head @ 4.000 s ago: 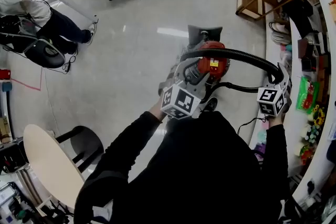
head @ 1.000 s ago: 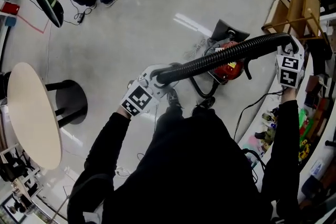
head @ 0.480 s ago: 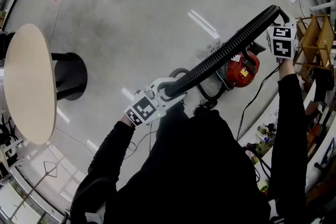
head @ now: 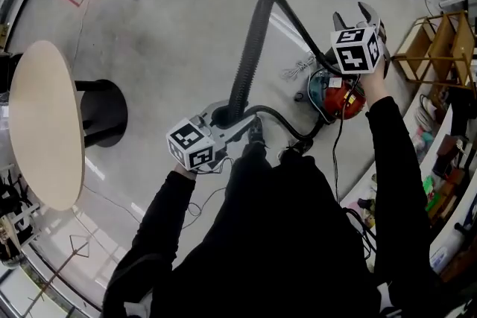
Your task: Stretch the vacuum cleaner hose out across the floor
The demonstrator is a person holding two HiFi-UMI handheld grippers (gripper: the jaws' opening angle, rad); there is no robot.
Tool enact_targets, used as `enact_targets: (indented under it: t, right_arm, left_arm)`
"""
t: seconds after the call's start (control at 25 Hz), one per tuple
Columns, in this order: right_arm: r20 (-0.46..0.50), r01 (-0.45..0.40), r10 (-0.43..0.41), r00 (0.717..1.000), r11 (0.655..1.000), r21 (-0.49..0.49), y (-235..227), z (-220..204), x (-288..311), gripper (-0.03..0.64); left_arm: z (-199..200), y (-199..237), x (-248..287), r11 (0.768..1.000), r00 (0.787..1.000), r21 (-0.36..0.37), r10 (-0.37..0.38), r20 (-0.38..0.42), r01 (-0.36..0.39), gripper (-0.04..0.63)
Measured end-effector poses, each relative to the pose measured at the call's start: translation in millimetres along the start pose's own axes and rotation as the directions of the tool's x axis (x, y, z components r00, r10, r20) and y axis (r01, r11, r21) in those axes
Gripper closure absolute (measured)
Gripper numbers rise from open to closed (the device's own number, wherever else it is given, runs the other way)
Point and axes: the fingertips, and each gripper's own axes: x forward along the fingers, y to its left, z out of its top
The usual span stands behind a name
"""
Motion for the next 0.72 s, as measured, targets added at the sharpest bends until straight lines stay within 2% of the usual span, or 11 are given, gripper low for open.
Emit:
enact_targets:
  t: [0.08, 0.2, 0.32, 0.4, 0.44, 0.52, 0.6, 0.68, 0.72]
  right_arm:
    - [0.020, -0.080, 0.078, 0.997, 0.992, 0.100, 21, -17, -18, 0.341]
    - [0.009, -0.160, 0.161, 0.987, 0.974, 0.163, 52, -68, -52, 0.341]
    - [-0.056, -0.184, 0.206, 0.977, 0.947, 0.264, 76, -143, -88, 0.350]
    - [-0.090, -0.189, 0.237, 0.967, 0.912, 0.365, 91, -190, -111, 0.372]
    - [-0.096, -0.195, 0.256, 0.962, 0.888, 0.416, 100, -208, -123, 0.385]
    - [-0.076, -0.215, 0.294, 0.953, 0.830, 0.514, 121, -232, -143, 0.411]
    - [-0.029, -0.244, 0.322, 0.946, 0.771, 0.588, 140, -244, -160, 0.475]
    - [0.025, -0.299, 0.355, 0.935, 0.744, 0.598, 158, -249, -177, 0.562]
    - [0.057, -0.339, 0.378, 0.924, 0.740, 0.581, 169, -248, -187, 0.577]
  left_arm:
    - [-5, 24, -10, 0.995, 0.998, -0.073, 0.065, 0.017, -0.063, 0.436]
    - [-15, 62, -28, 0.970, 0.987, -0.194, 0.157, 0.039, -0.147, 0.436]
    - [-25, 88, -44, 0.938, 0.973, -0.278, 0.229, 0.044, -0.208, 0.436]
    - [-25, 98, -52, 0.916, 0.962, -0.321, 0.268, 0.048, -0.239, 0.434]
    - [-24, 100, -55, 0.910, 0.960, -0.332, 0.276, 0.046, -0.246, 0.434]
    - [-21, 95, -52, 0.914, 0.963, -0.324, 0.267, 0.022, -0.246, 0.431]
    - [-17, 83, -43, 0.919, 0.966, -0.310, 0.258, 0.010, -0.243, 0.428]
    - [-12, 67, -30, 0.917, 0.965, -0.320, 0.262, 0.031, -0.238, 0.428]
    - [-10, 57, -23, 0.916, 0.963, -0.324, 0.265, 0.043, -0.238, 0.428]
